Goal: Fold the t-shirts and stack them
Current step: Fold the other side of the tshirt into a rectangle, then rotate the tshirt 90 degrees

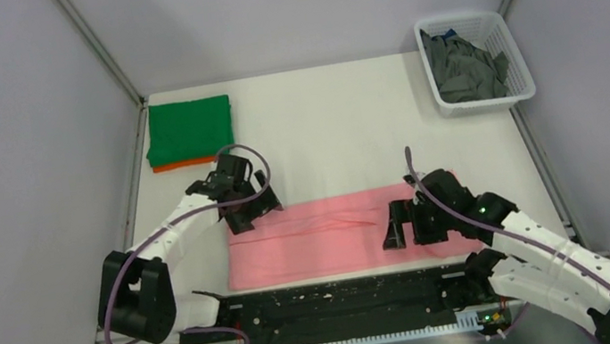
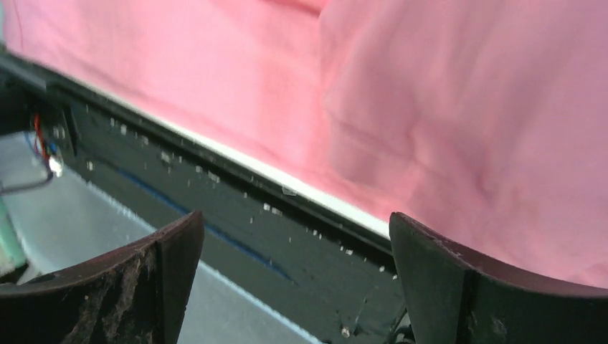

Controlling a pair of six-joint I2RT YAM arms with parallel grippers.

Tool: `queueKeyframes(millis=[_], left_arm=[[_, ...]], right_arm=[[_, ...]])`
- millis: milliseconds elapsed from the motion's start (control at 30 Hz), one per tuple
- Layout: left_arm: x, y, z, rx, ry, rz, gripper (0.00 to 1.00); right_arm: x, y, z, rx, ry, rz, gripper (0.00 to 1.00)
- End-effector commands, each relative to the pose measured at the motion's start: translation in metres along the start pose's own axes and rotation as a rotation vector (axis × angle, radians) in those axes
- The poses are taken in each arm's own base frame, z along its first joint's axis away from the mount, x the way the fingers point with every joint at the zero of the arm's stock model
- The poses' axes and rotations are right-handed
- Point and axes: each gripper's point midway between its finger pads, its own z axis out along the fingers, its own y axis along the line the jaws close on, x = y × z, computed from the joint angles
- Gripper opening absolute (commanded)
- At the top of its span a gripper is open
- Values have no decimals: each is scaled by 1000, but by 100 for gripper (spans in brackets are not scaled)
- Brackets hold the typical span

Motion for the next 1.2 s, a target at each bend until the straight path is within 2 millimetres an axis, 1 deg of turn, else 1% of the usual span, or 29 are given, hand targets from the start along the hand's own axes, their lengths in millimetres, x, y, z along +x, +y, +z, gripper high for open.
queueKeyframes(millis=[0,67,100,200,300,433,467,533,600,633,700,867,933,1000,1033,1100,1167], left_arm=[[-8,-11,-1,22,-14,30,99],[-5,-7,2,8,-3,31,99],[-3,-3,5,-2,-3,31,99],[6,7,12,-28,15,20,99],[16,23,21,-79,36,7,99],[32,47,28,-155,67,-10,99],[32,55,30,-188,53,-12,99],[36,63,32,-213,52,-21,99],[40,66,33,-221,58,-39,99],[43,67,33,-220,63,-52,99],[47,63,31,-188,67,-77,99],[51,49,16,-140,1,-109,99],[55,42,11,-120,-25,-121,99],[64,34,10,-85,-20,-139,99],[68,31,10,-70,-13,-144,99],[77,25,12,-50,-3,-163,99],[88,13,15,-21,8,-141,99]], right_arm=[[-56,0,-16,85,-249,49,99],[-63,-6,-12,99,-280,82,99],[-65,-12,-10,120,-286,107,99],[-70,-40,-2,203,-304,202,99],[-73,-63,9,238,-333,276,99],[-62,-98,24,316,-291,380,99],[-59,-109,27,342,-287,409,99],[-54,-129,32,394,-278,476,99],[-60,-138,36,393,-294,516,99],[-68,-138,38,374,-312,520,99],[-84,-136,44,347,-330,504,99],[-147,-128,54,305,-366,453,99],[-181,-126,61,288,-396,446,99],[-212,-123,73,262,-393,431,99],[-224,-121,81,241,-375,416,99],[-257,-115,98,189,-359,372,98],[-286,-117,116,173,-345,349,98]])
